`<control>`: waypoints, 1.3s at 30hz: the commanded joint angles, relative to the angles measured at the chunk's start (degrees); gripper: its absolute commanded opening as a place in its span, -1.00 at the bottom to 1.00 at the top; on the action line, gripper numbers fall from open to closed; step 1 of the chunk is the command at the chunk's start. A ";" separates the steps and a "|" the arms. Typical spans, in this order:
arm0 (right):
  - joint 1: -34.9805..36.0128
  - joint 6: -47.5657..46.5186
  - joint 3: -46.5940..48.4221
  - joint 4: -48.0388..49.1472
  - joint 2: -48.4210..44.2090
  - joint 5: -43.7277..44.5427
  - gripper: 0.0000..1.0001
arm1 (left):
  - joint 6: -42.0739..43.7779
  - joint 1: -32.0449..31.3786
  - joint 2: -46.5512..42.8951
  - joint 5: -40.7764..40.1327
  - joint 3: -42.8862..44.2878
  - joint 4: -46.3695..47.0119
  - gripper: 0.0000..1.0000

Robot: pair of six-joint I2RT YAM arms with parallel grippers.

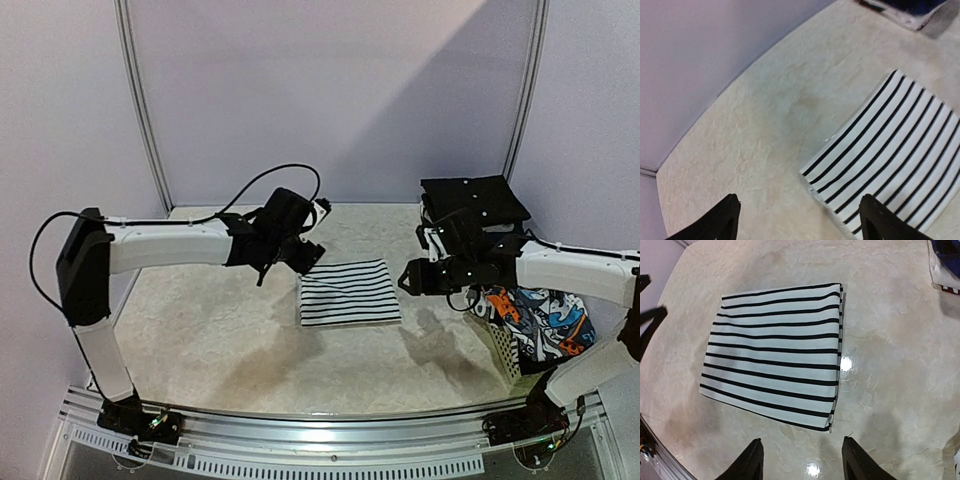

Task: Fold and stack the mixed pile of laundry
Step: Pick up the square-folded tank top from the center of the board.

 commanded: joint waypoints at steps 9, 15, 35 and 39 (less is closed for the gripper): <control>-4.14 3.81 -5.20 2.94 -7.66 5.52 0.96 | 29.58 -15.13 -0.70 -0.03 -7.35 14.34 0.91; -5.48 4.72 -7.31 1.17 -14.28 8.81 0.98 | 35.90 -20.04 7.45 2.11 -0.82 8.47 0.77; -6.21 4.60 -11.43 -3.58 -28.01 14.96 0.98 | 39.83 -22.12 29.90 0.14 21.18 2.05 0.14; -6.20 4.56 -11.79 -3.69 -28.53 14.78 0.98 | 40.36 -21.89 32.14 -1.02 22.74 3.61 -0.05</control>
